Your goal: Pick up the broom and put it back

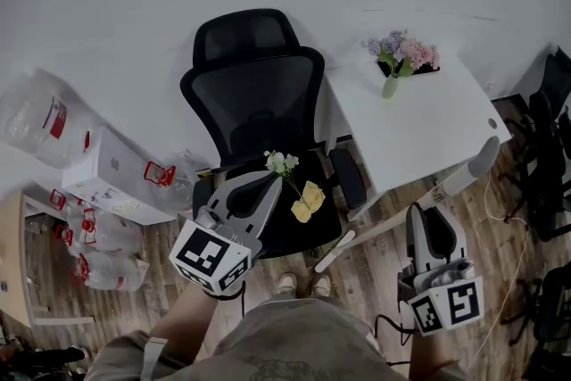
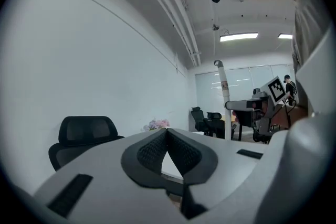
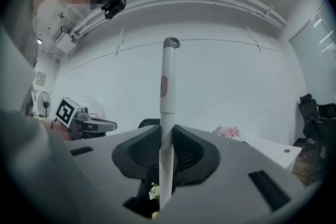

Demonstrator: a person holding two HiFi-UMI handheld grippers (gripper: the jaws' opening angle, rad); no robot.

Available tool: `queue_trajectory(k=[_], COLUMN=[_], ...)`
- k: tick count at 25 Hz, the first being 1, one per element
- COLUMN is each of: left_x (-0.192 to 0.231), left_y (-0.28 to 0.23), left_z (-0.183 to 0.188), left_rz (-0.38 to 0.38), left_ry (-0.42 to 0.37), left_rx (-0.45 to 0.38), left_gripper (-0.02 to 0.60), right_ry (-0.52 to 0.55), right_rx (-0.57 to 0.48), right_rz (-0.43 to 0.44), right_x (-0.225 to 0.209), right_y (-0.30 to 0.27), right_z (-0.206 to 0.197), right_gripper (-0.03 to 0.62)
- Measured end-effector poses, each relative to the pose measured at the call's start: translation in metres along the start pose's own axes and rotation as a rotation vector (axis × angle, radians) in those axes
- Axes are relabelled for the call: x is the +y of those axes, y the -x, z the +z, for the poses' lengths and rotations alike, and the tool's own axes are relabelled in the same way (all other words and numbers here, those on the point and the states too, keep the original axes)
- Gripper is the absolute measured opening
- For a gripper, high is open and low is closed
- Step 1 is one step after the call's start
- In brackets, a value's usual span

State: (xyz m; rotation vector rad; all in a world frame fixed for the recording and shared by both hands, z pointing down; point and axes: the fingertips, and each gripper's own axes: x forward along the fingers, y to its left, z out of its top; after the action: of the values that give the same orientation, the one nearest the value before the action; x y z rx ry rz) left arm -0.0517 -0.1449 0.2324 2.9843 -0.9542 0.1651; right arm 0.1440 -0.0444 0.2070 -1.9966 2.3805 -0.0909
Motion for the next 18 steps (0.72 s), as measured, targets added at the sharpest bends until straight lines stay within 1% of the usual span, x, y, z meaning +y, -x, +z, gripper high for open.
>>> queue_trajectory(k=[4, 8, 13, 18], left_x=[-0.007, -0.015, -0.030, -0.053], left_y=[-0.004, -0.013, -0.033, -0.062], left_z=[0.001, -0.005, -0.017, -0.037], left_rz=[-0.014, -0.040, -0.093, -0.154], left_ry=[-0.037, -0.033, -0.042, -0.058], left_rx=[0.010, 0.021, 0.040, 0.077], left_gripper=[0.017, 0.017, 0.017, 0.017], right_ry=[0.023, 0.059, 0.089, 0.106], right_rx=[0.016, 0.042, 0.078, 0.142], right_rz=[-0.013, -0.044, -0.109, -0.181], right_x=[0.000, -0.009, -0.036, -0.068], right_y=[0.009, 0.016, 0.025, 0.036], right_z=[-0.002, -0.009, -0.028, -0.062], right_gripper=[0.094, 0.095, 0.094, 0.094])
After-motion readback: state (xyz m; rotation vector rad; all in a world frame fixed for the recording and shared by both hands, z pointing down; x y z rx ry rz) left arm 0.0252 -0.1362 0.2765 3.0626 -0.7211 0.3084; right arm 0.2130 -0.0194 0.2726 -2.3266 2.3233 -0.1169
